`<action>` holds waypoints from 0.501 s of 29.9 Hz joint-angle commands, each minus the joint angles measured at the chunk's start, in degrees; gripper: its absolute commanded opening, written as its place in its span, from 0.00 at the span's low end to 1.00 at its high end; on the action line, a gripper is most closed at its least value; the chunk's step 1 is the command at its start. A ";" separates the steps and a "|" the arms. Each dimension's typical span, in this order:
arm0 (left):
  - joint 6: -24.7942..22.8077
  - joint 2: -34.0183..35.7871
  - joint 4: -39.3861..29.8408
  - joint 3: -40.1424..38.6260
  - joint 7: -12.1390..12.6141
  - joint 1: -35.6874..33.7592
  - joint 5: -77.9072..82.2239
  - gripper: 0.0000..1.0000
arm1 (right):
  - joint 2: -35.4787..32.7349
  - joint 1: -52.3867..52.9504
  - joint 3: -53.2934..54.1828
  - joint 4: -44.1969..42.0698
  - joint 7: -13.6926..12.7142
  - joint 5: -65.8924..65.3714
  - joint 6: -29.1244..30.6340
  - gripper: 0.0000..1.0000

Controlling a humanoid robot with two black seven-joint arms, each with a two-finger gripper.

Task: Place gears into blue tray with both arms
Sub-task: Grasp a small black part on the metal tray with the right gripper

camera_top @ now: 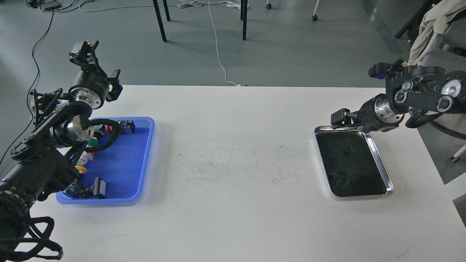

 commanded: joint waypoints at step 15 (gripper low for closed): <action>-0.14 -0.12 0.23 0.09 0.00 0.14 0.00 0.98 | 2.78 -4.77 -1.34 -3.96 -0.01 -0.44 -1.61 0.95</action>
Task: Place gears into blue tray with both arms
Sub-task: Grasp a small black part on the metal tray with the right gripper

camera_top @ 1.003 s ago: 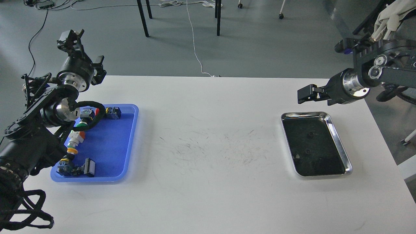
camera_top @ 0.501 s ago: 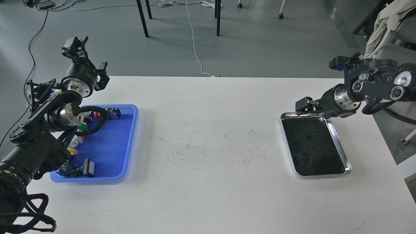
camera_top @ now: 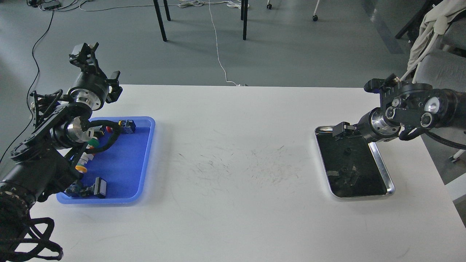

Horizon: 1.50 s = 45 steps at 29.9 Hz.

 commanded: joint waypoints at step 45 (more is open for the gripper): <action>-1.59 0.96 1.40 -0.09 -0.09 0.26 0.00 0.98 | 5.53 -4.22 -3.25 -5.28 0.44 -0.26 1.58 0.02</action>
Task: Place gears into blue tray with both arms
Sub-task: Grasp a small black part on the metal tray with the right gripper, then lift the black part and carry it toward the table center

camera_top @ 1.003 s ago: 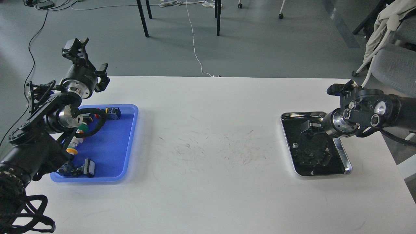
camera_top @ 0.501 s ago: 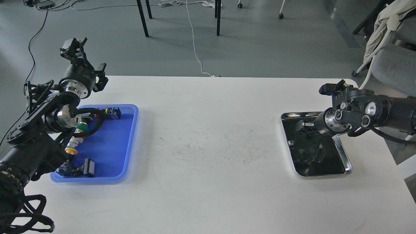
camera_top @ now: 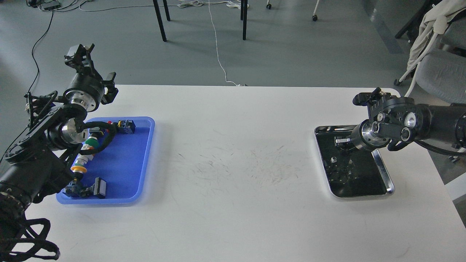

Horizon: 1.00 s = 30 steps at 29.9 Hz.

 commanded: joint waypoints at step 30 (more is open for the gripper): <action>0.09 1.41 0.04 -0.09 -0.02 0.00 0.02 0.98 | 15.55 12.49 15.28 -1.94 0.53 24.96 -9.17 0.02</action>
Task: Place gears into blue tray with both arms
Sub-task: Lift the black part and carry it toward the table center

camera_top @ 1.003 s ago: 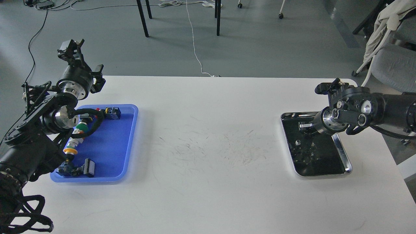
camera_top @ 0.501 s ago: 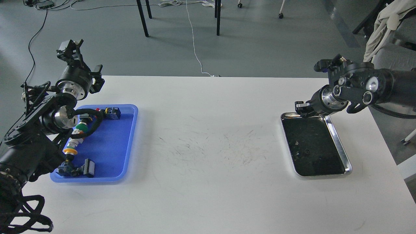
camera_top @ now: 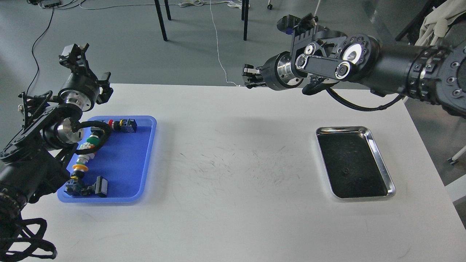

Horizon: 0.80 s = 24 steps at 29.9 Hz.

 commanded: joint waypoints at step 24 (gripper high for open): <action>0.08 1.56 -0.01 0.02 0.01 -0.01 -0.01 0.98 | 0.09 -13.99 7.18 11.36 0.25 -0.04 -4.89 0.03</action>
